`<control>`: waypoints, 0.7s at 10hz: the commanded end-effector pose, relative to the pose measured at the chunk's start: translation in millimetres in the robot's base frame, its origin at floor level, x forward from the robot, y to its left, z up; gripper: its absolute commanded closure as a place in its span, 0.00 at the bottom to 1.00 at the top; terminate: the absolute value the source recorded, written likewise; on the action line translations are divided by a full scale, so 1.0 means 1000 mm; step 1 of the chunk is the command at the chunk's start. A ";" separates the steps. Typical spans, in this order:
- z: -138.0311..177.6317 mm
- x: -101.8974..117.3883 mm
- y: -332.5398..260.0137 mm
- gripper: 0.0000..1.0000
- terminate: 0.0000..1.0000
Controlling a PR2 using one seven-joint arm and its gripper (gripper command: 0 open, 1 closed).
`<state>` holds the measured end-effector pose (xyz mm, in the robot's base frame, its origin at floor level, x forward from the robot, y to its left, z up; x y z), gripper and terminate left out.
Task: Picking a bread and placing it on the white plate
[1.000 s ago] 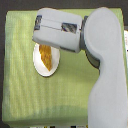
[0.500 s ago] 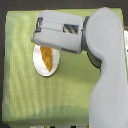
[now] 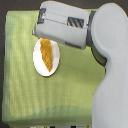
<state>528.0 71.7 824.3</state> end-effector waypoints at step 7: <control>0.105 -0.034 -0.194 0.00 0.00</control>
<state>530.6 -33.5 912.1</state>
